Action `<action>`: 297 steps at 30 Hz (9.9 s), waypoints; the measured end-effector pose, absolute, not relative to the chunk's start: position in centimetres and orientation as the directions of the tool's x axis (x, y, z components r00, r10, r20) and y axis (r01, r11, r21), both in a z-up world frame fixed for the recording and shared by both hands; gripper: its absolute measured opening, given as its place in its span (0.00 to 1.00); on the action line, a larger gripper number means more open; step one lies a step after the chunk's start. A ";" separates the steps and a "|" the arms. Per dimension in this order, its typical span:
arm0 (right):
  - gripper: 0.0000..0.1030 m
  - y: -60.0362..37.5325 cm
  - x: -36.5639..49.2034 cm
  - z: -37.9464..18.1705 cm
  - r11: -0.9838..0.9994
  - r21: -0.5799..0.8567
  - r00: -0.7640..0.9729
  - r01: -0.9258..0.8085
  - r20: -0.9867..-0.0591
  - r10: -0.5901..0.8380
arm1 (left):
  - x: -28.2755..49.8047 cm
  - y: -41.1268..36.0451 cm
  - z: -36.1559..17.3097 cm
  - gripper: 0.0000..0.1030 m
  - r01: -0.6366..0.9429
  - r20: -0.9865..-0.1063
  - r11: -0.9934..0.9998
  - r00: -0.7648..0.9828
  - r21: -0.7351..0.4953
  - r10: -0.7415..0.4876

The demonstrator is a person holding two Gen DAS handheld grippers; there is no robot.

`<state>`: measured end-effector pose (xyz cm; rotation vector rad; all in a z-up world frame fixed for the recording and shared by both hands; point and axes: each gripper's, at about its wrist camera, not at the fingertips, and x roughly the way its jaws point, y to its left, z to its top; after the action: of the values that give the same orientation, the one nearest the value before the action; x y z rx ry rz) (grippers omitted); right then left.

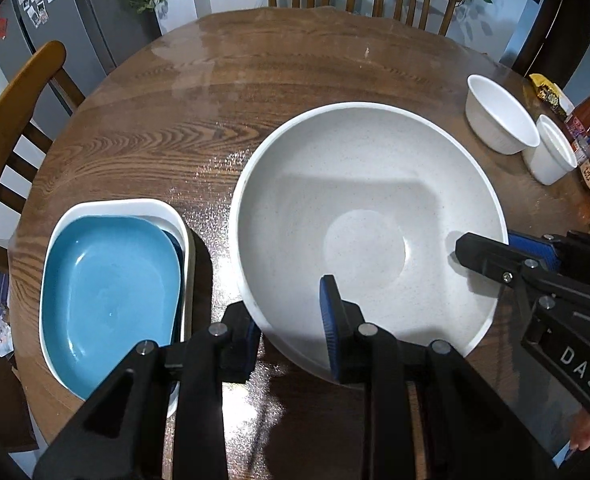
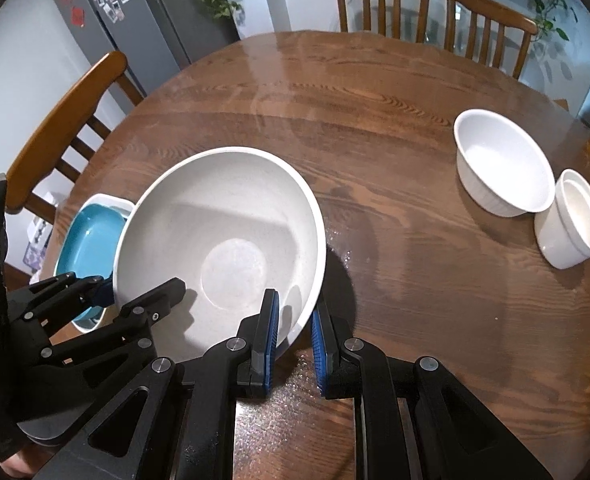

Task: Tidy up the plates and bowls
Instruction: 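Carry the large white bowl with both grippers beside the teal dish stack, then lower the large white bowl onto the table and open both grippers, then move both grippers toward the medium white bowl, then grasp the medium white bowl rim with the right gripper while the left gripper grasps its other side, then carry the medium white bowl with both grippers over the large white bowl, then lower the medium bowl into the large bowl and open both grippers, then move both grippers toward the small white ramekin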

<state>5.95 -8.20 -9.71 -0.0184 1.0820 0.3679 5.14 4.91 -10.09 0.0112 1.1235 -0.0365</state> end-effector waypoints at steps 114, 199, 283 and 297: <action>0.44 -33.4 14.3 -9.5 0.951 0.305 0.472 -0.056 -0.831 0.294 | 5.6 -11.4 -5.1 0.83 0.025 -0.848 1.000 0.530 0.008 -0.007; 0.11 -23.9 8.1 -3.8 0.895 0.374 0.479 -0.244 -0.756 0.446 | 8.3 -8.3 -2.9 0.15 0.076 -0.779 0.996 0.621 -0.053 -0.089; 0.50 -13.6 1.7 -3.2 0.939 0.212 0.551 -0.270 -0.766 0.331 | 2.0 3.5 -4.0 0.82 -0.016 -0.833 1.000 0.553 -0.026 -0.012; 0.51 -21.9 -1.6 -4.4 0.957 0.274 0.585 -0.097 -0.762 0.278 | 1.2 -0.9 -3.8 0.94 0.044 -0.838 0.999 0.544 -0.017 -0.039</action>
<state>-1.55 -21.86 -4.43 0.2127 0.9217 0.2201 1.25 -0.88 -3.78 0.0060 0.9941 -0.0491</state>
